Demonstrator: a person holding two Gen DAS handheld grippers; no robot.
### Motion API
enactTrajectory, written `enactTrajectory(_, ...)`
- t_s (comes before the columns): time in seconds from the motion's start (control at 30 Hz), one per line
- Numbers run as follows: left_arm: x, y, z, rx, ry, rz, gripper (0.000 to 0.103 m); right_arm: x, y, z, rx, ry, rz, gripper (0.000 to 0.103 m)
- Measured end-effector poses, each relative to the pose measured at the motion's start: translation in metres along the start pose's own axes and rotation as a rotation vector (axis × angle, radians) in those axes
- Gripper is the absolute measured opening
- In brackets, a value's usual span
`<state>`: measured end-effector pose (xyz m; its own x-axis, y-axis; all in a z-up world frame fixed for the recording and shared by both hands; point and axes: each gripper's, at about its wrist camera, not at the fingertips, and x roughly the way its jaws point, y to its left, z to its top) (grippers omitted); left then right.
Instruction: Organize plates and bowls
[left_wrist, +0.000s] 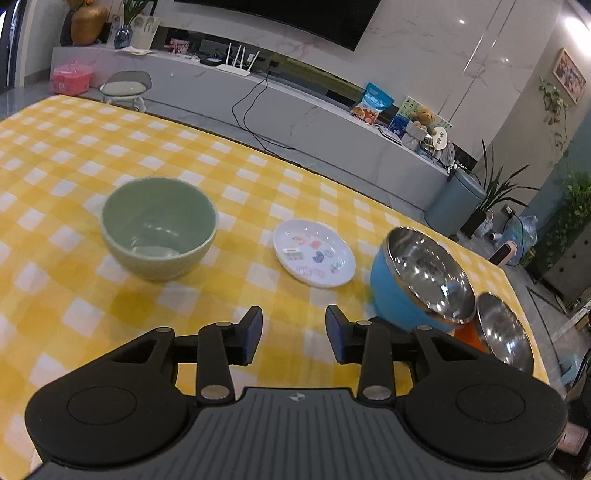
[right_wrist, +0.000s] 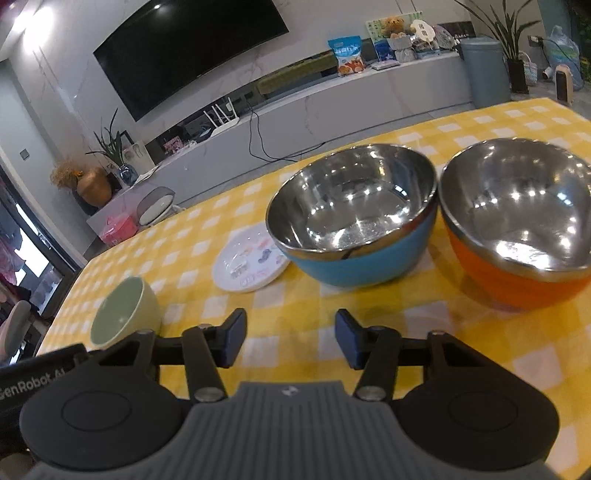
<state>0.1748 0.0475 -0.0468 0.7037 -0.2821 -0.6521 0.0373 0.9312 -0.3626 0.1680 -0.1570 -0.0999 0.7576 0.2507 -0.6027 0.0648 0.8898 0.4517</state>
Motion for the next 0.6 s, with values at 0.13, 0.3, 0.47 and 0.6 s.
enactTrajectory(0.13, 0.020, 0.000, 0.012, 0.010, 0.009, 0.012, 0.042, 0.015, 0.002, 0.002, 0.004, 0.001, 0.016, 0.041)
enactTrajectory(0.3, 0.040, 0.001, 0.020, 0.027, 0.013, 0.027, 0.040, 0.026, 0.002, 0.007, 0.030, -0.009, 0.027, 0.032)
enactTrajectory(0.47, 0.056, 0.003, 0.028, 0.031, 0.012, 0.046, 0.033, 0.032, 0.005, 0.010, 0.049, -0.031, 0.027, 0.028)
enactTrajectory(0.6, 0.067, 0.000, 0.032, 0.030, 0.018, 0.057, 0.030, 0.036, 0.005, 0.011, 0.062, -0.037, 0.024, 0.028)
